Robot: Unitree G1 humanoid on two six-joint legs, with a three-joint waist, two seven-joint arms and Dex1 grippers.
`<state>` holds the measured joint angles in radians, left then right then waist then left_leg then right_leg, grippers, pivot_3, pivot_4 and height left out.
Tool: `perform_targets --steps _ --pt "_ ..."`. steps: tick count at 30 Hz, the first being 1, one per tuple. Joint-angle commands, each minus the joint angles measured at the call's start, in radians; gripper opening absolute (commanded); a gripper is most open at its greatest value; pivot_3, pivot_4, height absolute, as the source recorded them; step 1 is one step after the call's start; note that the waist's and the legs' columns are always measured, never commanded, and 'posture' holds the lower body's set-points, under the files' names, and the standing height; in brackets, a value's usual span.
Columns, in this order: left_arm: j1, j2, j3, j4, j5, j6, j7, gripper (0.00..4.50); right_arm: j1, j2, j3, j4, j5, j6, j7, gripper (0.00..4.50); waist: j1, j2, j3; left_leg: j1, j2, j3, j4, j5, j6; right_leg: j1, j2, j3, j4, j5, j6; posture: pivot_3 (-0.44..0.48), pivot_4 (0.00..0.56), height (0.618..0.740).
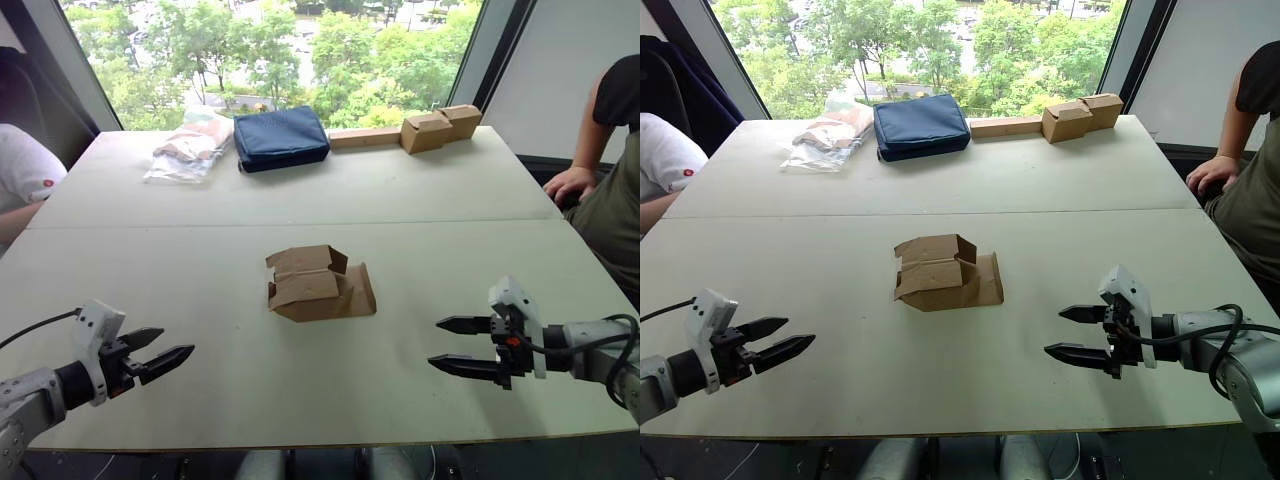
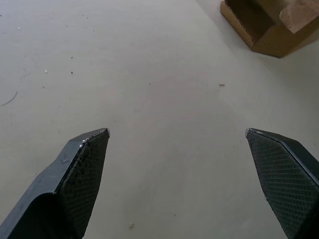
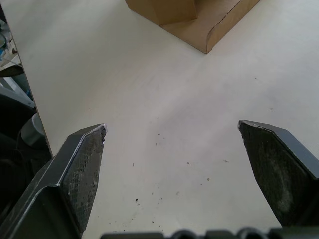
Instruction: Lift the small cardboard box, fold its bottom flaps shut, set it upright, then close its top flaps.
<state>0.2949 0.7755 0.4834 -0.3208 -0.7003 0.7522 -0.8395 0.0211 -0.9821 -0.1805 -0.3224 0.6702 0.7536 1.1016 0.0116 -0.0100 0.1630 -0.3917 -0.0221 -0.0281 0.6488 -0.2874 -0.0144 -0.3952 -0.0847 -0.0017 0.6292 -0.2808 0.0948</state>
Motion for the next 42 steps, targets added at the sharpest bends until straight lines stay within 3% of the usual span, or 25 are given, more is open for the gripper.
perform_targets --steps 1,28,34,42 --pt "0.006 -0.004 0.013 -0.024 -0.016 0.0 -0.002 4.5 -0.016 -0.009 -0.017 -0.026 0.008 0.002 -0.002 4.46 0.0 0.0 0.0 0.0 0.0 0.0 0.0 0.0 0.0 0.0 0.0 0.0 0.0 0.0 0.0 0.0 0.15 0.74" --pt "-0.072 0.021 0.01 -0.001 0.035 0.014 0.057 4.5 -0.042 0.031 0.008 -0.024 -0.042 -0.034 -0.048 4.46 0.0 0.0 0.0 0.0 0.0 0.0 0.0 0.0 0.0 0.0 0.0 0.0 0.0 0.0 0.0 0.0 0.15 0.74" --pt "-0.147 0.044 0.022 0.024 -0.045 0.138 0.055 4.5 -0.072 0.042 0.013 -0.064 -0.049 -0.036 -0.083 4.46 0.0 0.0 0.0 0.0 0.0 0.0 0.0 0.0 0.0 0.0 0.0 0.0 0.0 0.0 0.0 0.0 0.15 0.74" --pt "-0.289 0.025 0.046 0.1 -0.273 0.389 0.06 4.5 -0.163 0.017 0.056 -0.183 -0.052 -0.004 -0.108 4.46 -0.002 0.0 0.0 0.0 0.0 0.0 0.001 0.0 0.0 0.0 0.001 0.0 0.001 0.001 0.002 0.0 0.15 0.74"
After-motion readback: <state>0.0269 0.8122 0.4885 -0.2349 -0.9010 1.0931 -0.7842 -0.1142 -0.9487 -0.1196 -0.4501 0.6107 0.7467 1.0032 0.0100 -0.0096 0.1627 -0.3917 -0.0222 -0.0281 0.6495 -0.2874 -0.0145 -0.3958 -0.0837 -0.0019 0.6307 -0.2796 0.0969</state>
